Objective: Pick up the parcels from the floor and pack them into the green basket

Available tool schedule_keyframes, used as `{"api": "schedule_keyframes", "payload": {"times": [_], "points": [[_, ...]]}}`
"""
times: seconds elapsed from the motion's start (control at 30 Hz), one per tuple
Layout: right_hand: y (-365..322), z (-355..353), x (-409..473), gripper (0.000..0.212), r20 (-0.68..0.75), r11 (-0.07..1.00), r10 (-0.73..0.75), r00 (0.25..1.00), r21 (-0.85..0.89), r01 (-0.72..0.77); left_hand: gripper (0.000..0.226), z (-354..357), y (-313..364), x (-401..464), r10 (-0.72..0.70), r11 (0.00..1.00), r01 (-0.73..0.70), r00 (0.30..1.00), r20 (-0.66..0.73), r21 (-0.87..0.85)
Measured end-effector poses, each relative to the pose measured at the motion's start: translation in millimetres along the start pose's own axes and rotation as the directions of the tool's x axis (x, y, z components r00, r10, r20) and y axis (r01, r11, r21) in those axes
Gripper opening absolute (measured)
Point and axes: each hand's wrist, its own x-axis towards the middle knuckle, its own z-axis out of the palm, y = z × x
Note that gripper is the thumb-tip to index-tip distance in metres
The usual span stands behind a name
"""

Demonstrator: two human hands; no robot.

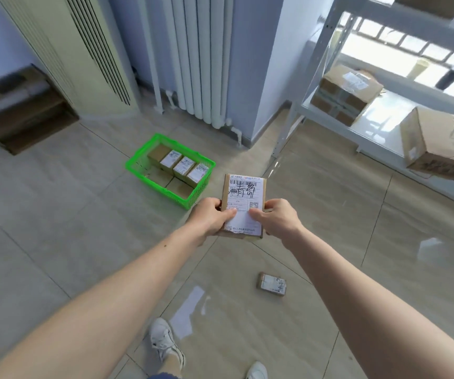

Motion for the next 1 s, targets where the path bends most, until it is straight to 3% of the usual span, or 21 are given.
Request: {"api": "schedule_keyframes", "payload": {"times": [0.3, 0.43, 1.0], "points": [[-133.1, 118.5, 37.5, 0.022, 0.017, 0.999, -0.001, 1.000, 0.049, 0.000, 0.023, -163.4, -34.6, 45.2, 0.025, 0.996, -0.013, 0.992, -0.127, 0.092], [-183.1, 153.3, 65.8, 0.015, 0.040, 0.998, -0.012, 0.999, 0.055, 0.010, 0.027, -216.8, -38.2, 74.8, 0.011, 0.980, 0.015, 0.991, -0.132, 0.196], [-382.1, 234.1, 255.5, 0.019, 0.106, 1.000, -0.016, 0.994, -0.016, 0.017, 0.042, -384.3, -21.3, 279.0, -0.061, 0.967, 0.115, 0.971, -0.233, 0.227]]}}
